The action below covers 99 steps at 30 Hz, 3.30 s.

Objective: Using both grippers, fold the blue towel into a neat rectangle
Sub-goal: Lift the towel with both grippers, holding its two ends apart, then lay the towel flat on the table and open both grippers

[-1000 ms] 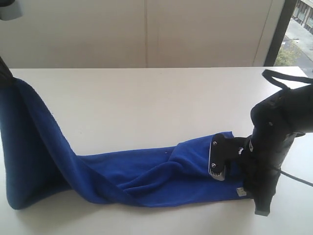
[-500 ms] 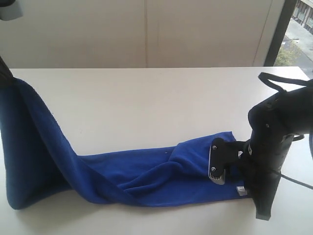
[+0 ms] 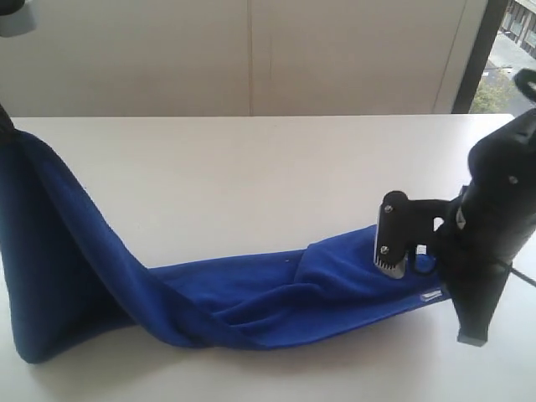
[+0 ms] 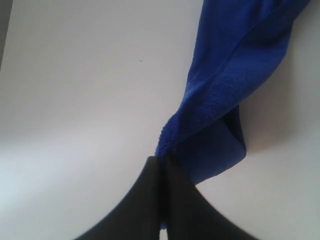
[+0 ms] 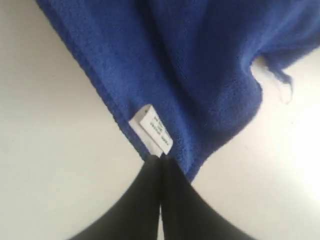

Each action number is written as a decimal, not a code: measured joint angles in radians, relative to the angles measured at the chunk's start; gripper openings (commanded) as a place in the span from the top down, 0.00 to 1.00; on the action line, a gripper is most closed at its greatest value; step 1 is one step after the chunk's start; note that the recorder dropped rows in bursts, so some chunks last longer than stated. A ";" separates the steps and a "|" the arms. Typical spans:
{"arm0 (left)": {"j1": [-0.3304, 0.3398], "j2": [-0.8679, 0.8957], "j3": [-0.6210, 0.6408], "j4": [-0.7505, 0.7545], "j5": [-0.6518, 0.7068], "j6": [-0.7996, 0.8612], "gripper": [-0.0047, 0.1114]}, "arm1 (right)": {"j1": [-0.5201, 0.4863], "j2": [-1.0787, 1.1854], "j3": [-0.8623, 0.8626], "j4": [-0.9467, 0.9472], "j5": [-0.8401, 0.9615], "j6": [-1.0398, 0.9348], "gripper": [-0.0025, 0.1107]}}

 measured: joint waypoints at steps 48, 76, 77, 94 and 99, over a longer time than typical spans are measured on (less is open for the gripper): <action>0.000 -0.473 0.169 -0.042 0.000 -0.044 0.96 | 0.037 -0.933 -0.054 -0.198 0.373 0.335 0.98; 0.000 -0.180 0.444 0.157 -0.361 -0.074 0.96 | 0.037 -0.355 -0.054 -0.381 0.055 0.520 0.98; 0.000 -0.160 0.449 0.168 -0.379 -0.078 0.96 | 0.037 -0.332 -0.054 -0.402 0.040 0.540 0.98; 0.053 0.224 0.495 0.604 -0.689 -0.507 0.96 | -0.047 0.039 -0.054 -0.838 -0.172 1.120 0.98; 0.140 0.312 0.495 0.613 -0.792 -0.567 0.96 | -0.094 0.120 -0.054 -0.989 -0.236 1.299 0.98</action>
